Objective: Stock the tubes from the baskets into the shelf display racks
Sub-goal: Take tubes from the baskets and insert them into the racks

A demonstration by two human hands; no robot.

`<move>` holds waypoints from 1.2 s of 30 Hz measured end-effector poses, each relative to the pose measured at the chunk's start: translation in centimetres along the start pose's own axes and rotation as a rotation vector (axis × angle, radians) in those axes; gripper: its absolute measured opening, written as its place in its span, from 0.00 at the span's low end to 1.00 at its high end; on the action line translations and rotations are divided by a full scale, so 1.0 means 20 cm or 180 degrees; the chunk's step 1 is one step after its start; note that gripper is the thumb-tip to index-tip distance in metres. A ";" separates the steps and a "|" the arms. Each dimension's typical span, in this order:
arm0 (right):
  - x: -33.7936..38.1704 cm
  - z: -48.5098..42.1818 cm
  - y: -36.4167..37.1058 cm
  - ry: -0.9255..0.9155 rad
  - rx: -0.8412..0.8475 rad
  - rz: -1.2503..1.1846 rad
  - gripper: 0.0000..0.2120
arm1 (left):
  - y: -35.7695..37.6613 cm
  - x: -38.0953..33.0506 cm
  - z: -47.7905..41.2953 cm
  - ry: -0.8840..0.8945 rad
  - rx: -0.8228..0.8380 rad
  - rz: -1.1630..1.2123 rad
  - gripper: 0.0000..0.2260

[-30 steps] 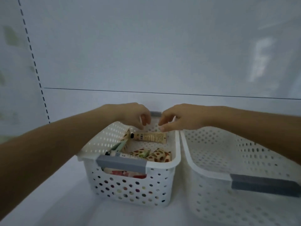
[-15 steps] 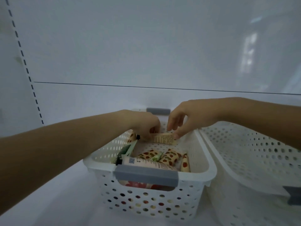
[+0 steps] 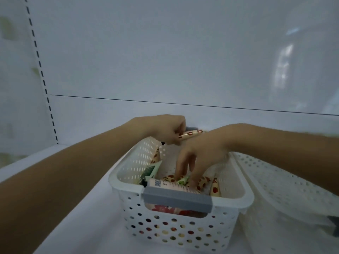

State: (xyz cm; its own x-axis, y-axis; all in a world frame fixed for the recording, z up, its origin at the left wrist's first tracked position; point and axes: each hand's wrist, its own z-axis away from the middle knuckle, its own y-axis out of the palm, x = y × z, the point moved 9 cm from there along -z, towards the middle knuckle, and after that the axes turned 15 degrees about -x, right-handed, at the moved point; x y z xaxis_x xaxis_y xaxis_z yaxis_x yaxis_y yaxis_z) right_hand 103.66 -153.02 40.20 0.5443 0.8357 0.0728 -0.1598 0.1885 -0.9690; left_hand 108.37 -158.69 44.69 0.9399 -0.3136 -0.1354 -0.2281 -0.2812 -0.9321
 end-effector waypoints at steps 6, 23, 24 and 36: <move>0.01 0.02 -0.06 0.0069 -0.0159 -0.0379 0.08 | -0.11 0.06 0.00 -0.0303 -0.0368 0.0423 0.10; -0.50 0.62 -0.53 0.0685 -0.2927 -0.3489 0.13 | -0.31 -0.22 0.00 -0.1089 -0.0785 0.2552 0.23; -0.53 0.66 -0.53 0.0725 -0.3004 -0.3550 0.12 | -0.32 -0.28 -0.01 -0.0994 -0.0777 0.2562 0.28; -0.93 1.23 -0.29 0.1642 -0.3443 -0.4746 0.11 | -0.24 -1.03 -0.21 -0.0637 -0.0779 0.2457 0.14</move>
State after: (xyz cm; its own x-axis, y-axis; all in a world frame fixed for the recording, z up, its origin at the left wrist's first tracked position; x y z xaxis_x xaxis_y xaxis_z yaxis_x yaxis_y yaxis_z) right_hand 74.26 -157.06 50.25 -0.0758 0.0722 0.9945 0.9968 -0.0212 0.0775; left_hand 89.01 -154.60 53.36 0.5189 -0.3384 -0.7850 -0.8538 -0.2499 -0.4567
